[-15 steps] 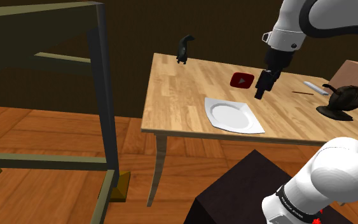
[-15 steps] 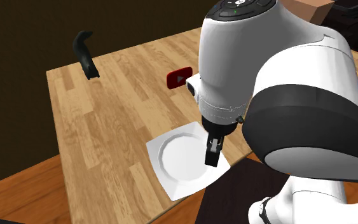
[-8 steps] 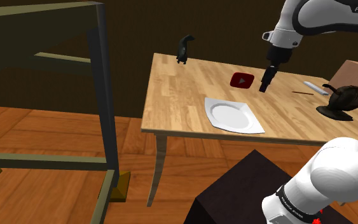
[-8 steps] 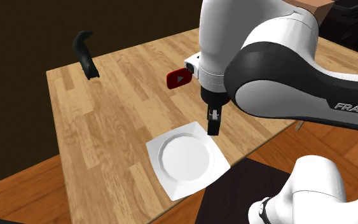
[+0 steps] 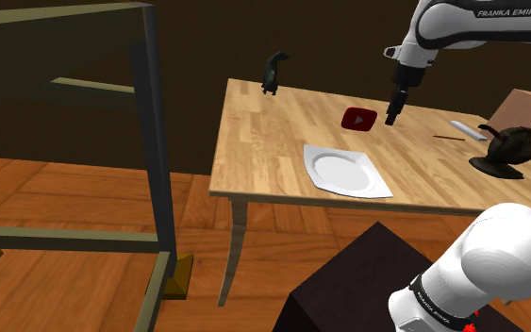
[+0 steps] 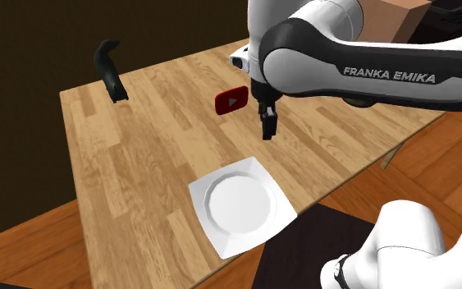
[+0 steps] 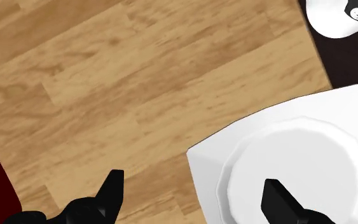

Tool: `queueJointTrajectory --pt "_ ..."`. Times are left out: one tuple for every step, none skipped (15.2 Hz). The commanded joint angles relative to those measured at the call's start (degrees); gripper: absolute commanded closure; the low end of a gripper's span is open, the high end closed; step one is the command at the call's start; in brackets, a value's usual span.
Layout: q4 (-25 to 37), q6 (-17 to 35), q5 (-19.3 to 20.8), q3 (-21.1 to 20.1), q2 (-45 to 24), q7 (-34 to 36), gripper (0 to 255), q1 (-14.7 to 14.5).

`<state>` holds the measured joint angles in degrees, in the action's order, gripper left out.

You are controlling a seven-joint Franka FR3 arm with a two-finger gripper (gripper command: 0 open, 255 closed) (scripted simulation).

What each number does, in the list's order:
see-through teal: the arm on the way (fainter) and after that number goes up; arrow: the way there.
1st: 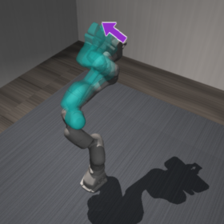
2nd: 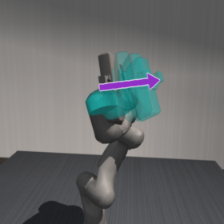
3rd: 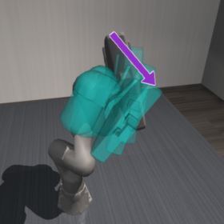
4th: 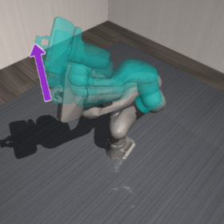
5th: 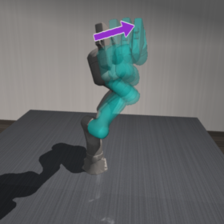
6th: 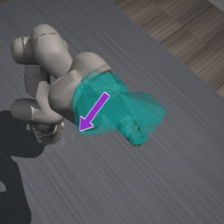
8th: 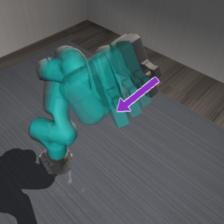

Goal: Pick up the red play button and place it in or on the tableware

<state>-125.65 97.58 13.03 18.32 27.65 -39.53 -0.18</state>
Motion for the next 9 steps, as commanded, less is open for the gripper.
queueJointTrajectory --pt "2.7 1.1 0.0 2.6 -3.4 -5.1 0 -0.4" --pt "4.4 1.6 -0.3 3.8 -5.4 -7.6 0 -0.6" --pt "6.2 2.1 -0.7 5.1 -7.5 -10.1 0 -0.9" --pt "8.0 2.6 -1.3 6.2 -9.7 -12.6 0 -1.1" --pt "10.0 2.9 -2.0 7.4 -12.0 -15.2 0 -1.3" --pt "12.0 3.2 -2.8 8.5 -14.3 -17.8 0 -1.5" --pt "14.2 3.5 -3.8 9.6 -16.7 -20.4 0 -1.6" --pt "16.4 3.6 -4.9 10.6 -19.2 -23.1 0 -1.6" --pt "18.8 3.7 -6.2 11.5 -21.8 -25.8 0 -1.6"
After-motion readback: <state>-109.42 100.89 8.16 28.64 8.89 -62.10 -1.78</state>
